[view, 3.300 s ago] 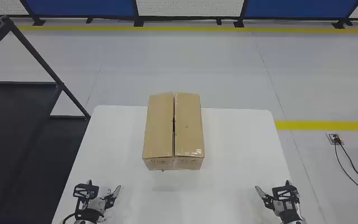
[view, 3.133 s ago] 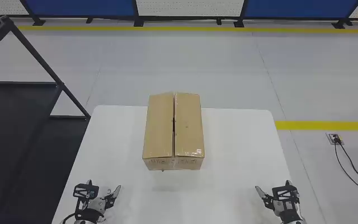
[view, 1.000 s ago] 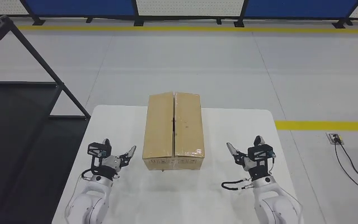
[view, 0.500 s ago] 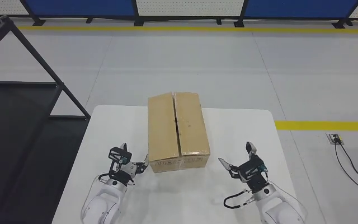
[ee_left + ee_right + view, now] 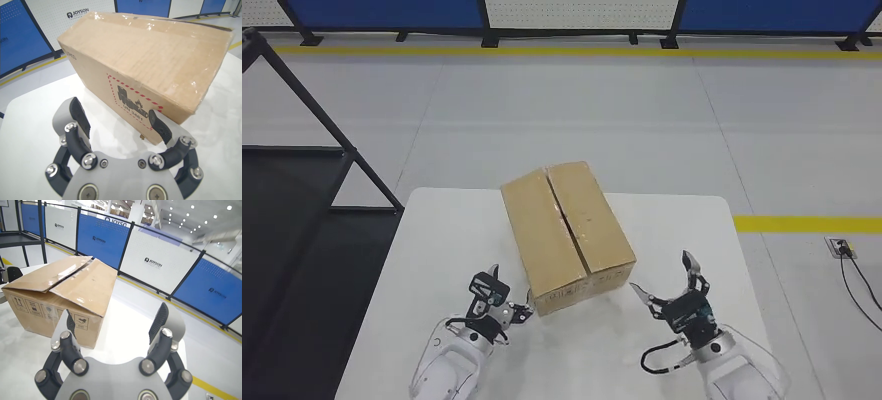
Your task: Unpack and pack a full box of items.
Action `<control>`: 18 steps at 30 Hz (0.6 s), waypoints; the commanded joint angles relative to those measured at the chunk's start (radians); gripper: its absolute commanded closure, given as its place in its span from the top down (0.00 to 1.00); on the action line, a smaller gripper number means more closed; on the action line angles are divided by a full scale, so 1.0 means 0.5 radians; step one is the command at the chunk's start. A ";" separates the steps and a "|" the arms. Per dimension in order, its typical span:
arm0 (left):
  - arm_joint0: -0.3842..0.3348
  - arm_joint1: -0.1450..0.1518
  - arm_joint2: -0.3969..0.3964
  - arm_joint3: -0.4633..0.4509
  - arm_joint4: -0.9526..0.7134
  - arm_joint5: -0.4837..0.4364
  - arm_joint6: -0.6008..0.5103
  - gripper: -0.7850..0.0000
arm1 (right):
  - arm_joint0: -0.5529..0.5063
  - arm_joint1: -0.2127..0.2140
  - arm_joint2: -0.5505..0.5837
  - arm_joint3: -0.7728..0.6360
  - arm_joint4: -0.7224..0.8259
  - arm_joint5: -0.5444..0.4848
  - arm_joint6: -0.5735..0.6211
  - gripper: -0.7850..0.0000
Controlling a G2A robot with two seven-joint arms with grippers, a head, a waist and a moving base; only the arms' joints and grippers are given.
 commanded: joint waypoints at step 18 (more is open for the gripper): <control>0.188 0.016 -0.517 -0.055 -0.427 0.204 0.282 1.00 | 0.349 -0.048 -0.351 0.154 -0.932 0.187 0.274 0.44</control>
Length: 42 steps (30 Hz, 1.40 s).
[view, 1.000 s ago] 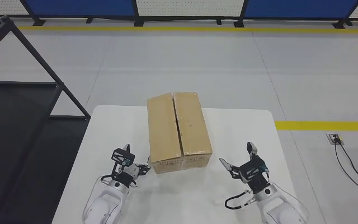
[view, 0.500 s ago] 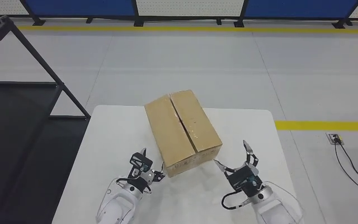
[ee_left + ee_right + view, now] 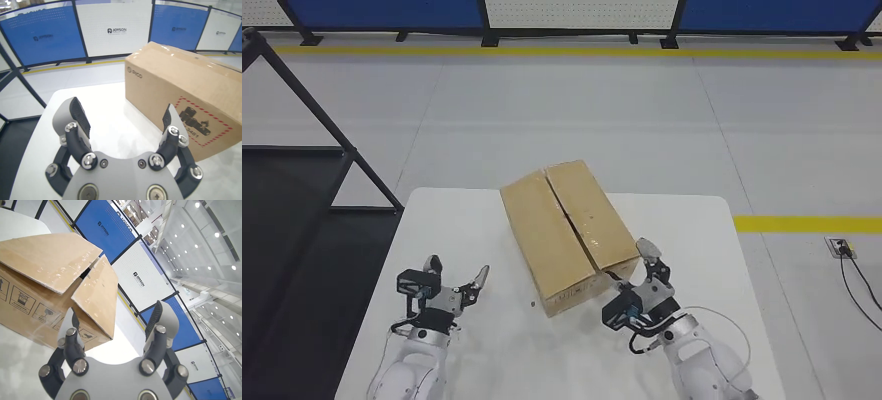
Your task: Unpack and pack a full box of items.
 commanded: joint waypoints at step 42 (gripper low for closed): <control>0.098 -0.005 -0.379 -0.065 -0.435 -0.080 -0.023 1.00 | 0.241 -0.076 -0.147 0.270 -0.151 -0.066 0.044 0.13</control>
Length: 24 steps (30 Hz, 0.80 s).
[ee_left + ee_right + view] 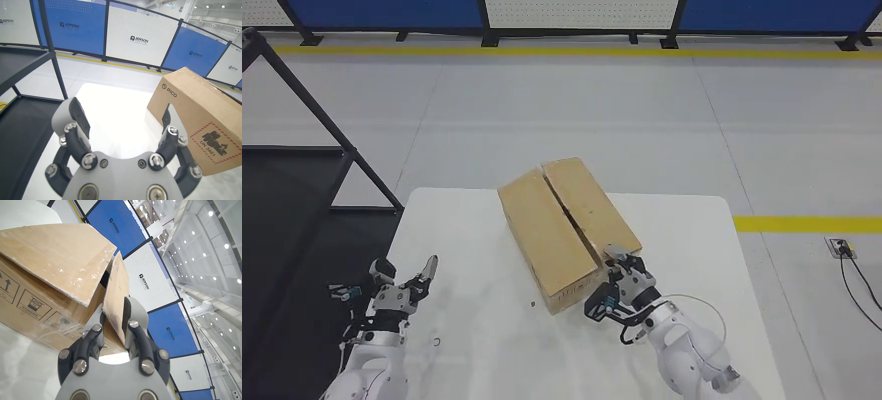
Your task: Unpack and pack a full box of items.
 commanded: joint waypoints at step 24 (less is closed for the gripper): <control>-0.054 -0.004 -0.130 0.008 -0.151 0.056 -0.043 1.00 | -0.317 0.060 0.303 -0.179 0.172 -0.175 -0.526 0.00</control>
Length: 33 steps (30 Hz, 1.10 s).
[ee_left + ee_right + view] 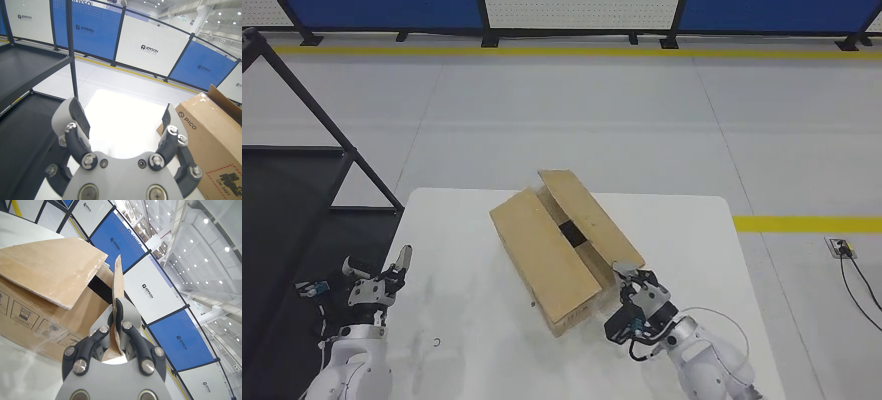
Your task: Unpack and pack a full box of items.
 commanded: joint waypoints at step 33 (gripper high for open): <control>-0.269 0.017 0.227 0.336 0.541 -0.301 -0.020 1.00 | -0.299 0.118 0.388 -0.117 0.264 -0.439 -0.523 1.00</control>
